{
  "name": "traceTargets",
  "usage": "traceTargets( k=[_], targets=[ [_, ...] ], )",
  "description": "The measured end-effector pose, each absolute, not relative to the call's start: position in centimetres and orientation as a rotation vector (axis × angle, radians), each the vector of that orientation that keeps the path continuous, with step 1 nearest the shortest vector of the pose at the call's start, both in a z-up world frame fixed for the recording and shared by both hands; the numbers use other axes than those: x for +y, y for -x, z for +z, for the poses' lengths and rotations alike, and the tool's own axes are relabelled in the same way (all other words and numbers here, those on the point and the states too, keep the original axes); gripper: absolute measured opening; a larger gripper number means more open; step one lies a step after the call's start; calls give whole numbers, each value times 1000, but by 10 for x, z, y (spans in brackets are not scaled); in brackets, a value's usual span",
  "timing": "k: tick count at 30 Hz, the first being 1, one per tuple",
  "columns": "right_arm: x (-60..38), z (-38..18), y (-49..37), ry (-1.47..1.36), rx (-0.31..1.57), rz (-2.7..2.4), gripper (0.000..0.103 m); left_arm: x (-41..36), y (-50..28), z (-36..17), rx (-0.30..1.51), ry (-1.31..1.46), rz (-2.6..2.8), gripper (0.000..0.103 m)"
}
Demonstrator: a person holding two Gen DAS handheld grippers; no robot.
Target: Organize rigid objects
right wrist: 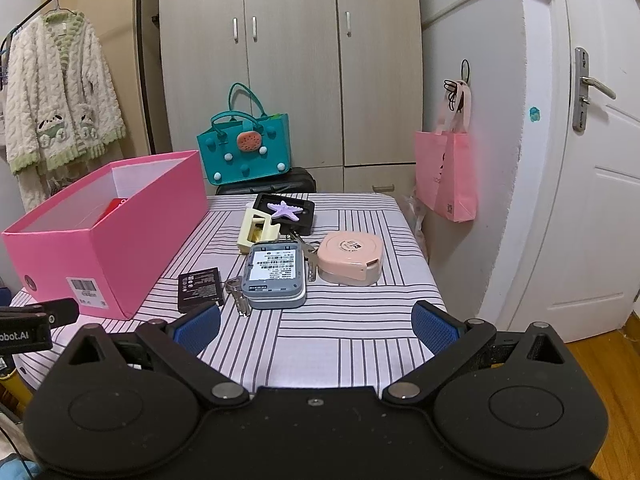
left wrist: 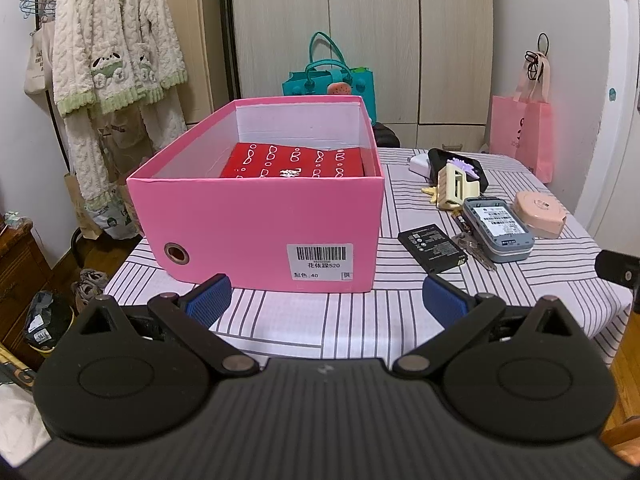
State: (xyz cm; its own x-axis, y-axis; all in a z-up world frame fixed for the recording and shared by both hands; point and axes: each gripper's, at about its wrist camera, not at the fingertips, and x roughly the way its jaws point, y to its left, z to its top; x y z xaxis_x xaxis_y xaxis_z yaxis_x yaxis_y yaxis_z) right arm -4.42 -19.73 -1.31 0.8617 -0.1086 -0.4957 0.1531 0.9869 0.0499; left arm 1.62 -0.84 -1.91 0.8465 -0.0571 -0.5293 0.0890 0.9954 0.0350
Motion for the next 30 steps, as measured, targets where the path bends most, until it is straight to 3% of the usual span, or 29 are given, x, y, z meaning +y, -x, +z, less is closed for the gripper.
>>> traceTargets(
  k=[30],
  targets=[
    [-196, -22, 31, -75, 549, -115, 103, -6, -30, -27, 609, 20, -135, 103]
  ],
)
